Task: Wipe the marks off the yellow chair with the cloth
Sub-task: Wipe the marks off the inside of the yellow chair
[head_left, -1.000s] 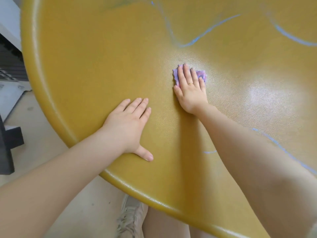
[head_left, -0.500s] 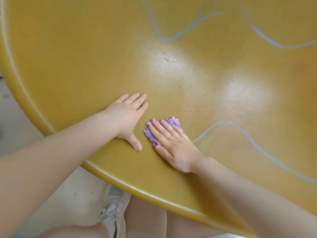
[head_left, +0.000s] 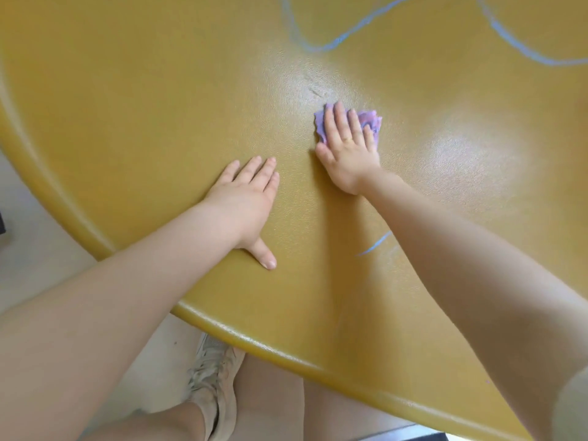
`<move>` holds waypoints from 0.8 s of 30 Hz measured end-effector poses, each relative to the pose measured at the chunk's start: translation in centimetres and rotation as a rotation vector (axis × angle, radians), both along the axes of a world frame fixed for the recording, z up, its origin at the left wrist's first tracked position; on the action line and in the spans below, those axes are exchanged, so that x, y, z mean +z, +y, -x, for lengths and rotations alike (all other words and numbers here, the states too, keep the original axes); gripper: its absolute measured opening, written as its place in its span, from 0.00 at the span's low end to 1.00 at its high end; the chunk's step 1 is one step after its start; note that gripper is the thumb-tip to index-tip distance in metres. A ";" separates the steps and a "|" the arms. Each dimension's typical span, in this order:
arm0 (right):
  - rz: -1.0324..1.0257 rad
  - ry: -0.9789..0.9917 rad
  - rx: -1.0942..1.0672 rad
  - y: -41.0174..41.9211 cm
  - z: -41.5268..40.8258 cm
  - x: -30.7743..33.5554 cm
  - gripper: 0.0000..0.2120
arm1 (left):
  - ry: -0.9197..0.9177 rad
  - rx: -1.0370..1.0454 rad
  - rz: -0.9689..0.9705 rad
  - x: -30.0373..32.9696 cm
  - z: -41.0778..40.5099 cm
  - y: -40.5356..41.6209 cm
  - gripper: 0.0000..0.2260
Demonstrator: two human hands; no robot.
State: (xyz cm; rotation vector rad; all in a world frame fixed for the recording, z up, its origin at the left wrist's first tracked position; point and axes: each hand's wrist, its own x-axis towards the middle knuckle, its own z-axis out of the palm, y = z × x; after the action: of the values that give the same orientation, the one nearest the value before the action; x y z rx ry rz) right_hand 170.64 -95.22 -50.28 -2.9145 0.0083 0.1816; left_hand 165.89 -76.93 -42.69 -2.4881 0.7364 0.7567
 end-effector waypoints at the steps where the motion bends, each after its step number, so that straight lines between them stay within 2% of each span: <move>1: -0.002 0.019 0.031 0.6 1.6 0.0 0.29 | -0.002 0.007 -0.008 0.0 0.1 -0.2 0.62; 5: -0.045 0.092 0.222 3.0 10.7 0.0 0.34 | -0.017 0.038 -0.032 0.0 0.4 -1.4 0.62; 9: -0.128 0.072 0.361 3.1 16.3 0.1 0.33 | 0.039 -0.084 0.007 -0.2 0.5 -1.5 0.55; 13: -0.127 0.076 0.390 1.6 13.8 -0.4 0.32 | 0.121 -0.046 0.023 -0.1 0.4 -1.5 0.52; 16: -0.052 -0.040 0.231 0.4 9.4 -0.8 0.30 | 0.116 -0.009 0.030 -0.6 0.7 -2.0 0.53; 20: -0.023 -0.027 0.038 -0.9 2.8 -1.1 0.26 | 0.096 0.034 0.049 -1.1 0.9 -2.0 0.54; 24: -0.017 0.026 0.039 -1.1 1.2 -0.6 0.28 | 0.096 0.045 0.050 -0.8 0.9 -2.1 0.54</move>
State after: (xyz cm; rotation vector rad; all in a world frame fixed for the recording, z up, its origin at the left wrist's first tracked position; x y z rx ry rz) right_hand 169.42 -96.36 -50.85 -2.8970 -0.0457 0.2242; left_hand 165.03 -78.99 -43.53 -2.5354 0.7428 0.8892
